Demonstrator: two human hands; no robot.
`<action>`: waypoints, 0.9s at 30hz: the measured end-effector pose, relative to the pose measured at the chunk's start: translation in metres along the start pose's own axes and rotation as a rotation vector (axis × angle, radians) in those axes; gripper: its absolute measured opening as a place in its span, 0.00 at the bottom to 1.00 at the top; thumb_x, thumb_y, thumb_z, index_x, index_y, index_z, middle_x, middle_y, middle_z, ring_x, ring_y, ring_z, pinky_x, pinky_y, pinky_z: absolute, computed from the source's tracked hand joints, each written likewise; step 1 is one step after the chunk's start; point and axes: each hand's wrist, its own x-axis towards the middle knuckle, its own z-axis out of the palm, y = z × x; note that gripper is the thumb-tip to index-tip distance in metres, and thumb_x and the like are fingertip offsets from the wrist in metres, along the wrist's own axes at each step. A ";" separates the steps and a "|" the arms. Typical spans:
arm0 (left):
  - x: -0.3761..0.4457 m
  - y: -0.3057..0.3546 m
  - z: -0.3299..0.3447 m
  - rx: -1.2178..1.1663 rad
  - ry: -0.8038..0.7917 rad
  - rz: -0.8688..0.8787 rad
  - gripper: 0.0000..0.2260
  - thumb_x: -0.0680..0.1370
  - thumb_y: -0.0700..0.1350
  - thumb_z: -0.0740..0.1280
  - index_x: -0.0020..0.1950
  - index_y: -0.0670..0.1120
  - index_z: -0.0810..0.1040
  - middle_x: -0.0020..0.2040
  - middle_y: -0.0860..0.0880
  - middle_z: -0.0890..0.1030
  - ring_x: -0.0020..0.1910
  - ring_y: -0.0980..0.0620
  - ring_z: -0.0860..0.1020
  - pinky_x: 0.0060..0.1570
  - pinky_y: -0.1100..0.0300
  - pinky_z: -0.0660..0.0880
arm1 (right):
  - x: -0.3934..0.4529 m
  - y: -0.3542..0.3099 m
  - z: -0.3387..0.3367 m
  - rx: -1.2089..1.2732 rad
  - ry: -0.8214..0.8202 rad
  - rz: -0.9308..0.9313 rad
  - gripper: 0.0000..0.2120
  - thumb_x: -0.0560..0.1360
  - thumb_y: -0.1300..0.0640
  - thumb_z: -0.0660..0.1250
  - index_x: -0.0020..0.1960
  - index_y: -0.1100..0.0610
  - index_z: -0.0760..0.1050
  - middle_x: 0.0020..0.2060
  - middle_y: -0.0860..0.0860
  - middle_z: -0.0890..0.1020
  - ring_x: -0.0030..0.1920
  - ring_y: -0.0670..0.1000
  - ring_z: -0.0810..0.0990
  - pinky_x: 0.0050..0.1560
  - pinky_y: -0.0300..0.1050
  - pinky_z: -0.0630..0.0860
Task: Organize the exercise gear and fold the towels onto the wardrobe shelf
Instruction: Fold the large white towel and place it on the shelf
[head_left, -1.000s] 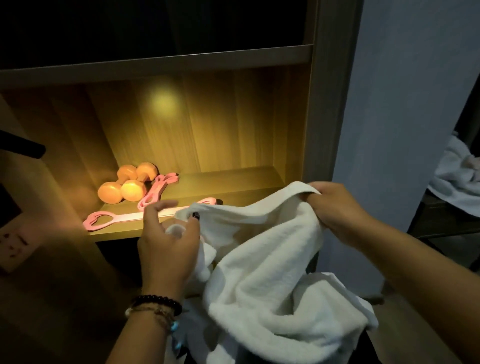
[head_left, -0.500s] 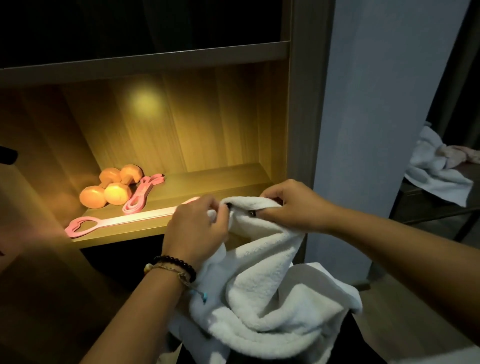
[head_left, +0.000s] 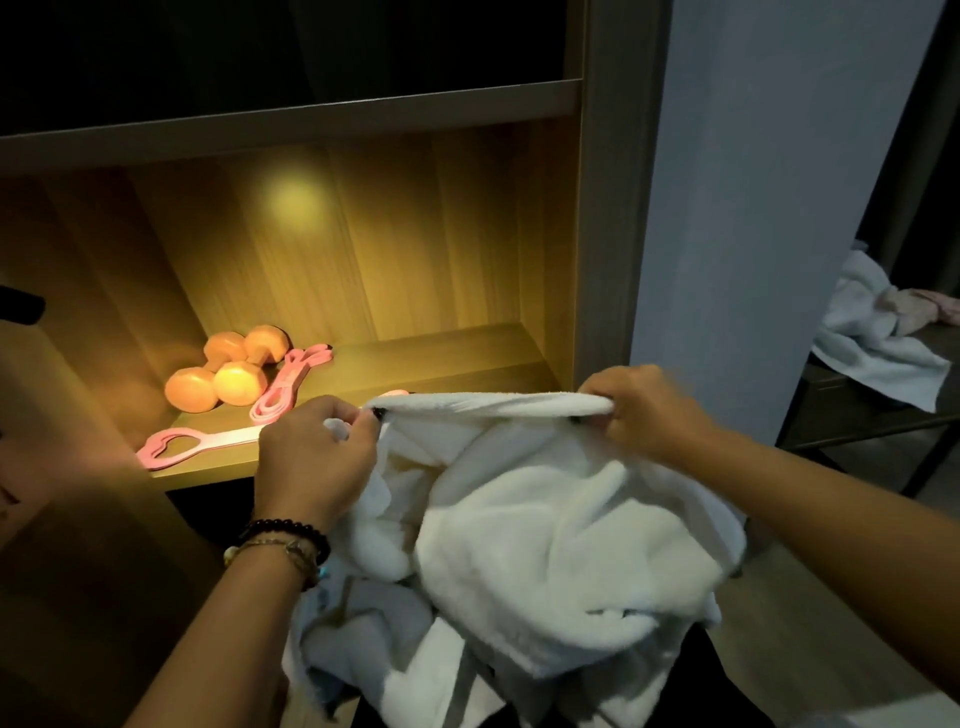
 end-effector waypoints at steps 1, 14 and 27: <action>0.000 0.001 -0.002 -0.009 0.003 -0.003 0.07 0.74 0.48 0.69 0.36 0.49 0.79 0.38 0.48 0.80 0.39 0.48 0.76 0.34 0.59 0.67 | 0.000 0.008 0.001 0.015 0.108 0.048 0.11 0.68 0.67 0.70 0.46 0.54 0.84 0.42 0.54 0.84 0.42 0.57 0.82 0.42 0.50 0.79; -0.029 0.021 0.014 -0.078 -0.413 0.128 0.33 0.72 0.54 0.72 0.73 0.63 0.61 0.42 0.50 0.85 0.50 0.55 0.81 0.52 0.63 0.72 | 0.016 -0.028 -0.021 0.364 -0.089 0.276 0.10 0.74 0.55 0.68 0.40 0.61 0.83 0.36 0.60 0.82 0.37 0.54 0.78 0.37 0.47 0.75; -0.057 0.000 0.081 -0.209 -0.220 -0.173 0.07 0.77 0.43 0.64 0.38 0.48 0.75 0.33 0.49 0.81 0.37 0.52 0.78 0.34 0.61 0.70 | -0.009 -0.016 -0.009 0.371 -0.356 0.145 0.06 0.68 0.54 0.76 0.44 0.54 0.84 0.40 0.51 0.84 0.43 0.51 0.81 0.44 0.48 0.80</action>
